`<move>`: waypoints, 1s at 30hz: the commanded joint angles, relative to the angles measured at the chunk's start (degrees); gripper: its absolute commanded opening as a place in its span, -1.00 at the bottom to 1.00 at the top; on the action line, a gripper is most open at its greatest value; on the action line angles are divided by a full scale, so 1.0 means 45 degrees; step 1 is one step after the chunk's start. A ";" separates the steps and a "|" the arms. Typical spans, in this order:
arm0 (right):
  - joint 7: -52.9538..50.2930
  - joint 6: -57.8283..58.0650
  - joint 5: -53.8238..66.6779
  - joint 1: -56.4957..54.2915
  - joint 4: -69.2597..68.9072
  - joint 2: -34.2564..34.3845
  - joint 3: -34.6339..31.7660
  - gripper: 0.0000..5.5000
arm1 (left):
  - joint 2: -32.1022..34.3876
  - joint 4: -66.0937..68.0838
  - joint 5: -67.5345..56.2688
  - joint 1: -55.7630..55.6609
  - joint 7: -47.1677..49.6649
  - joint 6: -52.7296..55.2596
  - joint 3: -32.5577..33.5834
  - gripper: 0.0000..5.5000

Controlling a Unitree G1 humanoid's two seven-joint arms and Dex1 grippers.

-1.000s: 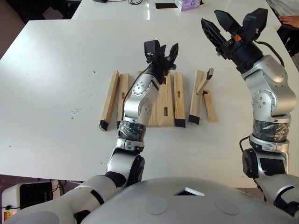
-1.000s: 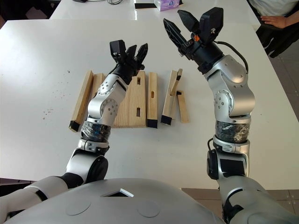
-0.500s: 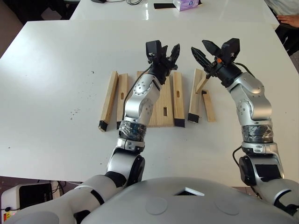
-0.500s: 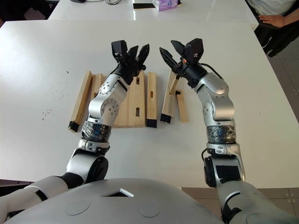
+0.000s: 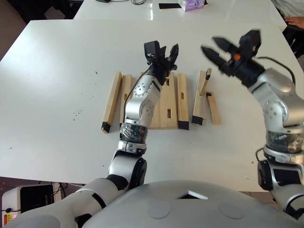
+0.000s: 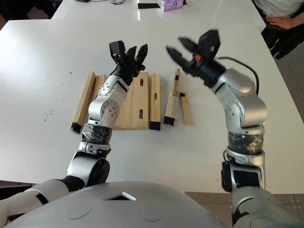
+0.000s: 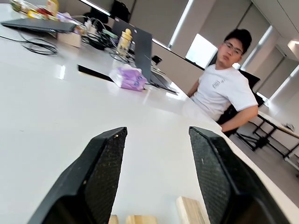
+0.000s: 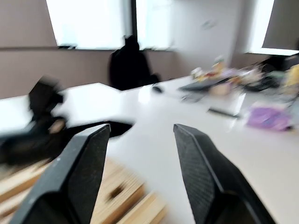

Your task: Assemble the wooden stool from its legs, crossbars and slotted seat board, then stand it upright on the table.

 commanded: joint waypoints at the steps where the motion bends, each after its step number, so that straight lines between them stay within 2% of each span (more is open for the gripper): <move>1: 0.2014 0.0734 0.1274 0.2181 -0.2278 -0.1849 -0.0276 -0.09 | -0.0745 -0.0715 -0.0108 0.0758 0.0602 -0.0186 0.0290 -0.10; 4: 0.1834 0.0258 -0.0777 0.2729 -0.1156 -0.2593 0.1186 -0.09 | -0.0847 -0.0883 -0.0322 0.1014 0.0696 -0.0288 0.0273 -0.10; 9: 0.0282 -0.0420 -0.3358 0.2993 0.0276 -0.1852 0.3192 -0.09 | -0.0899 -0.0613 -0.0188 0.0980 0.0797 -0.0555 0.0019 -0.10; 12: -0.0514 -0.0514 -0.3608 0.3251 0.0046 -0.1189 0.3132 -0.09 | -0.0886 -0.0392 -0.0267 0.0865 0.0604 -0.0569 -0.0094 -0.10; 18: -0.1763 0.0953 -0.2775 0.2371 -0.0424 -0.0430 0.1661 -0.09 | -0.1061 -0.0333 -0.0298 0.0883 0.0814 -0.0974 -0.0054 -0.10; 20: -0.1917 0.1002 -0.3144 0.1976 -0.0357 -0.0269 0.2132 -0.09 | -0.1107 -0.0270 -0.0310 0.0849 0.0835 -0.1117 -0.0058 -0.10; 23: -0.2145 -0.0026 -0.4942 0.1690 0.0777 -0.0275 0.3827 -0.09 | -0.1126 0.0008 -0.0274 0.0670 0.0745 -0.1249 -0.0185 -0.10; 25: -0.2307 -0.0589 -0.5716 0.1699 0.1412 -0.0259 0.4352 -0.09 | -0.1148 0.0210 -0.0304 0.0555 0.0640 -0.1275 -0.0293 -0.10; 30: -0.1576 -0.1365 -0.6074 0.2174 0.1302 -0.1079 0.4072 -0.09 | -0.1195 0.0378 -0.0286 0.0517 0.0705 -0.1563 -0.0420 -0.10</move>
